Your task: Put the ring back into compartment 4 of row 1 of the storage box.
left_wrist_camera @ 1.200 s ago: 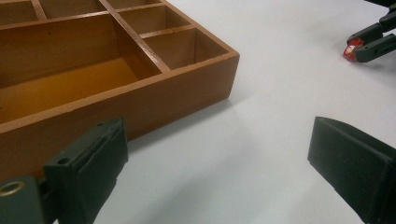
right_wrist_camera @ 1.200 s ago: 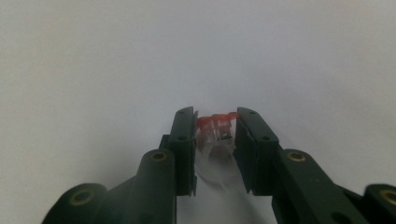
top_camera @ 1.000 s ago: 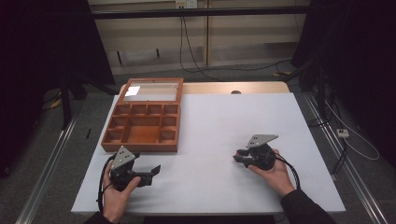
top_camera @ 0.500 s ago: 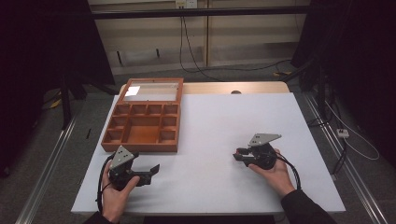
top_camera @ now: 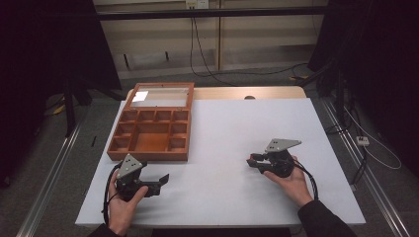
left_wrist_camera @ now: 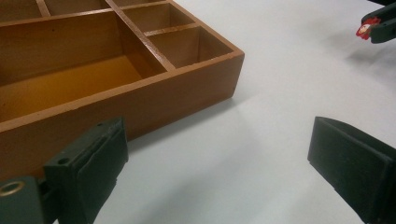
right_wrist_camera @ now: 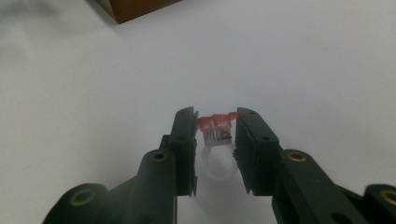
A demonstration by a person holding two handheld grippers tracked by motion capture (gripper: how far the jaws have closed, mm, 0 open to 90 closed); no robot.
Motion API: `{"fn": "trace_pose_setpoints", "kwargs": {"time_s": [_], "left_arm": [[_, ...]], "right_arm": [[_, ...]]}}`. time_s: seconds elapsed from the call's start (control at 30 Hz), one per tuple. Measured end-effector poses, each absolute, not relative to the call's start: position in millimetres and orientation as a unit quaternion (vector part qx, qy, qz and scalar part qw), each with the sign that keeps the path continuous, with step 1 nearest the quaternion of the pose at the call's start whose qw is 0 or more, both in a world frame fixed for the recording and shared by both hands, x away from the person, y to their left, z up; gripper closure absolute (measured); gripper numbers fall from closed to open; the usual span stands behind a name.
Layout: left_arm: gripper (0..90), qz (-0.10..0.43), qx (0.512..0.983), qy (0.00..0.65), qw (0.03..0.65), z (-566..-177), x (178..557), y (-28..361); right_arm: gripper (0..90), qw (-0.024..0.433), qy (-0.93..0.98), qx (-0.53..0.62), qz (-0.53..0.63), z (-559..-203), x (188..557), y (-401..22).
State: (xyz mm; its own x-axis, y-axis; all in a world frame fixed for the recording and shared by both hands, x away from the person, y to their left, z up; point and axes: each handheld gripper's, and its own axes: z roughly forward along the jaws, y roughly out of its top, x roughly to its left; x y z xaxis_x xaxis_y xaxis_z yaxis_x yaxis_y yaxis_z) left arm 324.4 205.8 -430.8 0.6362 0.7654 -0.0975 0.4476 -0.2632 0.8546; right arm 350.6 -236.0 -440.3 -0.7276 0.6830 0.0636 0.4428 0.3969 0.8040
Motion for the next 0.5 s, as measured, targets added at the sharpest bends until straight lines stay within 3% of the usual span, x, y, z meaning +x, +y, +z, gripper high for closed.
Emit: {"fn": "trace_pose_setpoints", "kwargs": {"time_s": [0.5], "left_arm": [[5.0,0.172,0.775,0.391,0.465,-431,324,207]], "right_arm": [[69.7,0.144,0.823,0.322,0.444,-426,366,-216]]}}
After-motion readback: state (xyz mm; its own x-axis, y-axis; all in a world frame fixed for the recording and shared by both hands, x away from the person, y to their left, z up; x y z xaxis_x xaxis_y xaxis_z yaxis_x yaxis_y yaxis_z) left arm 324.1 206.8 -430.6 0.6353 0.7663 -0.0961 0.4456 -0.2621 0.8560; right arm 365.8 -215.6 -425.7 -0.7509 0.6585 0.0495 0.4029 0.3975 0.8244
